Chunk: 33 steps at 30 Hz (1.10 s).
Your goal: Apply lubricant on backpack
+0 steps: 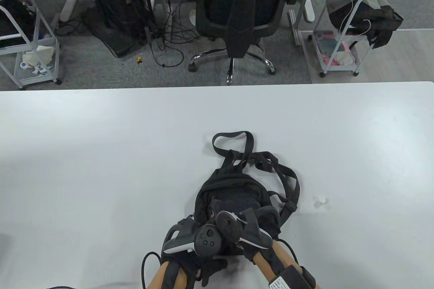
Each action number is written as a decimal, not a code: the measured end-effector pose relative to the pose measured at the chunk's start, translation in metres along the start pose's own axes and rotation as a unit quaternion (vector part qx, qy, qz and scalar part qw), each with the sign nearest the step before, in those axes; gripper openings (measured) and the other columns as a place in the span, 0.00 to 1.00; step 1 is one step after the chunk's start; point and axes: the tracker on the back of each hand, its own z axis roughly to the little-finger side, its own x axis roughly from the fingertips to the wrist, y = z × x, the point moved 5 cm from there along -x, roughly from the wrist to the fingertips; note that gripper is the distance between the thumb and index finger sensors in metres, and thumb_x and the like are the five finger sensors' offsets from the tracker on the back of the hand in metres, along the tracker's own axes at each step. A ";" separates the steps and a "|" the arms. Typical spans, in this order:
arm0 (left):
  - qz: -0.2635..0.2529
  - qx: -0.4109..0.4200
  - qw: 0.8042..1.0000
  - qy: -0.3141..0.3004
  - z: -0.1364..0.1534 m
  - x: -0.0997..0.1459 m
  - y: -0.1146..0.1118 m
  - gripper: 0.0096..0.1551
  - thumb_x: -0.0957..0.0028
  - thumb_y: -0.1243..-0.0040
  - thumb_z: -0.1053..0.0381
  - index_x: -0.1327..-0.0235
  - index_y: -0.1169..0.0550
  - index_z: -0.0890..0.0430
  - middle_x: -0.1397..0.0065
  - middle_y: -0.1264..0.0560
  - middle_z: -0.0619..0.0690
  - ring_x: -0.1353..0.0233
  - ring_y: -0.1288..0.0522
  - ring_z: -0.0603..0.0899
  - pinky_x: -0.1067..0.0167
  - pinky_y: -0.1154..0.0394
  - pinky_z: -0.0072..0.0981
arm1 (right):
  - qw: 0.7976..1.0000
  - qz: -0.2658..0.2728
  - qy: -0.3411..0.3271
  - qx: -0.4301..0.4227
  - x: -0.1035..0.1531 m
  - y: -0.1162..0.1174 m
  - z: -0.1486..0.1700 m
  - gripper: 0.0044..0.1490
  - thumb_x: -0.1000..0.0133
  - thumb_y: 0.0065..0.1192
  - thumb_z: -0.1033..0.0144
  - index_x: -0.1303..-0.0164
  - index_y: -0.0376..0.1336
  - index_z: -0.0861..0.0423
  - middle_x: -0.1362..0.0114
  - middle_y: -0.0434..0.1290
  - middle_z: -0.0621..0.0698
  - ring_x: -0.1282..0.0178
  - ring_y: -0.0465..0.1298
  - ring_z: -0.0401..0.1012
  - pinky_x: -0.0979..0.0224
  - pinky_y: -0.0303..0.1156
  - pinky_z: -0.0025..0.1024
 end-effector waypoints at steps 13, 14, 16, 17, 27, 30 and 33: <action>-0.007 -0.003 1.000 -0.004 0.000 0.000 0.001 0.45 0.49 0.38 0.35 0.21 0.33 0.53 0.16 0.47 0.56 0.18 0.50 0.63 0.28 0.48 0.63 | 0.998 -0.001 0.021 0.058 0.003 -0.009 0.013 0.26 0.48 0.72 0.48 0.38 0.71 0.34 0.45 0.83 0.43 0.55 0.88 0.37 0.38 0.79 0.42; -0.008 0.000 1.000 -0.006 0.000 0.000 0.002 0.45 0.49 0.38 0.35 0.20 0.33 0.53 0.16 0.47 0.56 0.18 0.50 0.64 0.28 0.48 0.63 | 0.998 -0.001 0.022 0.054 0.004 -0.010 0.015 0.26 0.48 0.72 0.48 0.38 0.71 0.34 0.45 0.83 0.43 0.55 0.88 0.37 0.38 0.79 0.42; -0.014 0.008 1.000 -0.010 0.001 0.001 0.003 0.45 0.49 0.38 0.35 0.21 0.32 0.53 0.16 0.46 0.57 0.18 0.49 0.64 0.28 0.47 0.63 | 0.999 0.019 0.025 0.036 0.006 -0.015 0.018 0.26 0.48 0.72 0.47 0.38 0.70 0.34 0.44 0.83 0.43 0.55 0.88 0.37 0.39 0.79 0.42; -0.019 0.012 1.000 -0.015 0.001 0.003 0.006 0.44 0.49 0.38 0.35 0.21 0.31 0.54 0.16 0.45 0.57 0.18 0.47 0.65 0.28 0.47 0.64 | 0.999 0.030 0.022 0.017 0.008 -0.020 0.020 0.26 0.48 0.71 0.47 0.38 0.70 0.34 0.44 0.83 0.42 0.54 0.88 0.37 0.39 0.79 0.43; -0.156 0.107 0.980 -0.056 0.019 0.035 0.050 0.42 0.48 0.38 0.35 0.25 0.26 0.56 0.19 0.36 0.64 0.21 0.34 0.74 0.29 0.41 0.74 | 0.970 0.142 0.008 -0.199 0.040 -0.070 0.060 0.33 0.49 0.72 0.49 0.33 0.64 0.38 0.38 0.79 0.43 0.50 0.87 0.39 0.39 0.79 0.44; -0.232 0.127 0.963 -0.052 0.028 0.050 0.065 0.44 0.49 0.38 0.35 0.23 0.28 0.57 0.19 0.35 0.64 0.23 0.32 0.75 0.30 0.38 0.76 | 0.941 0.165 -0.005 -0.295 0.048 -0.076 0.073 0.33 0.50 0.74 0.50 0.33 0.63 0.37 0.36 0.78 0.44 0.48 0.87 0.39 0.38 0.79 0.44; -0.315 0.160 0.934 -0.060 0.035 0.064 0.078 0.48 0.50 0.36 0.35 0.21 0.33 0.58 0.21 0.32 0.62 0.25 0.28 0.74 0.32 0.35 0.75 | 0.914 0.152 -0.022 -0.376 0.048 -0.073 0.077 0.33 0.50 0.75 0.50 0.34 0.63 0.37 0.35 0.78 0.44 0.48 0.87 0.38 0.38 0.79 0.44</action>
